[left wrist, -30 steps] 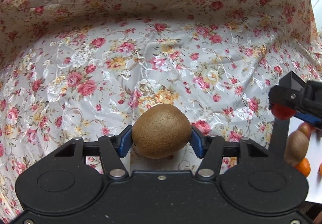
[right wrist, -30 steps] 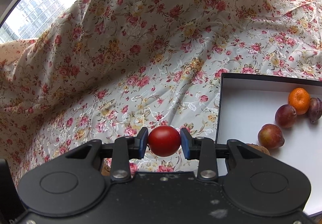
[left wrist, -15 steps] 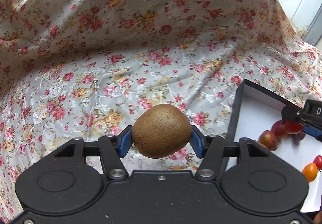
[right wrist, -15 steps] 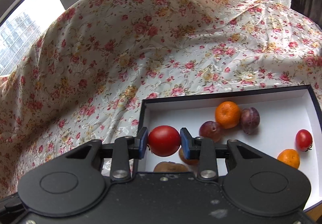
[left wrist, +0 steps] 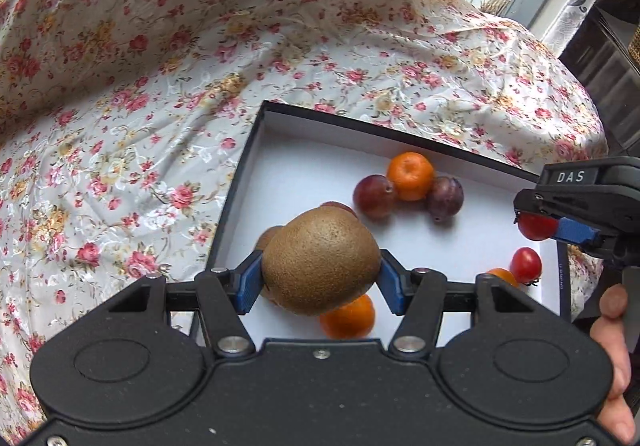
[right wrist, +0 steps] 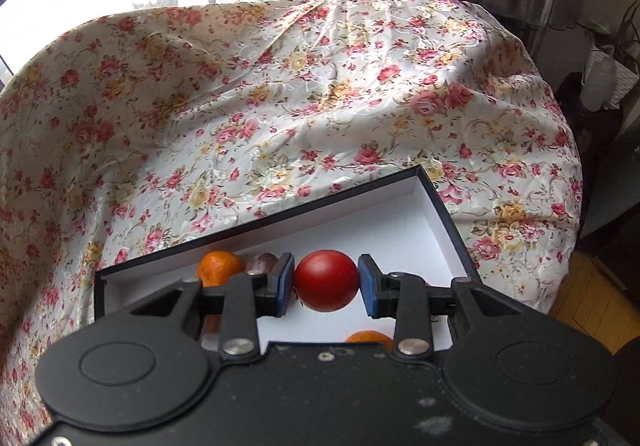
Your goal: Organize fruits
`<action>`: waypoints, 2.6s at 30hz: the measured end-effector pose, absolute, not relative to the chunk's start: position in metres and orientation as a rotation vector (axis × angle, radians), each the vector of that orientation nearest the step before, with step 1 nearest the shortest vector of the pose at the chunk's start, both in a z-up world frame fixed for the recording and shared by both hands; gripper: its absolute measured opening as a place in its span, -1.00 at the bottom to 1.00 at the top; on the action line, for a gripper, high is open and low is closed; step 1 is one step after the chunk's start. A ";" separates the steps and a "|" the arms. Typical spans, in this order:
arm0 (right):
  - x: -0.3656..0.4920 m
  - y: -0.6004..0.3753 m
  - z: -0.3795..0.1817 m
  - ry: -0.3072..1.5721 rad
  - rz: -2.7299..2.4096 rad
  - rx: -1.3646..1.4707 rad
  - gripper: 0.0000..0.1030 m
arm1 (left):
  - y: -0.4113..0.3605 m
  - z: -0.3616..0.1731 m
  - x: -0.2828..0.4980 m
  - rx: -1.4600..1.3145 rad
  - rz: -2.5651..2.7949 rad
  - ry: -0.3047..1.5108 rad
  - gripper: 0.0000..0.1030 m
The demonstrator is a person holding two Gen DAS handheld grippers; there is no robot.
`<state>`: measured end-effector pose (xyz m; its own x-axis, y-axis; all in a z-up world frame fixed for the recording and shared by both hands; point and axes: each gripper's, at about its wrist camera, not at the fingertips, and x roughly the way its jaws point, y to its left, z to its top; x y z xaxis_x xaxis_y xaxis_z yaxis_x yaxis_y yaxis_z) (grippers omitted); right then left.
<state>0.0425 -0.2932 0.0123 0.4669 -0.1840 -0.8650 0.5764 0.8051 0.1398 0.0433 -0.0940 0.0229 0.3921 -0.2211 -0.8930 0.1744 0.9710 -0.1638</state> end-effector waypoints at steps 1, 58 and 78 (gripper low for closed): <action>0.042 -0.296 0.010 0.993 -0.493 0.448 -0.30 | -0.101 0.021 0.041 -0.040 -0.260 1.151 0.21; -0.111 -0.237 0.030 0.879 -0.377 0.262 -0.29 | -0.079 0.024 -0.051 0.116 -0.243 1.039 0.24; -0.089 -0.211 0.007 0.974 -0.352 0.158 -0.29 | -0.065 0.014 -0.034 0.156 -0.215 1.040 0.24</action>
<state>-0.0891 -0.2106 0.0070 0.5107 -0.2212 -0.8308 0.3611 0.9322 -0.0262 -0.0343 -0.0647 0.0141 0.4879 -0.1027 -0.8669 0.2497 0.9680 0.0258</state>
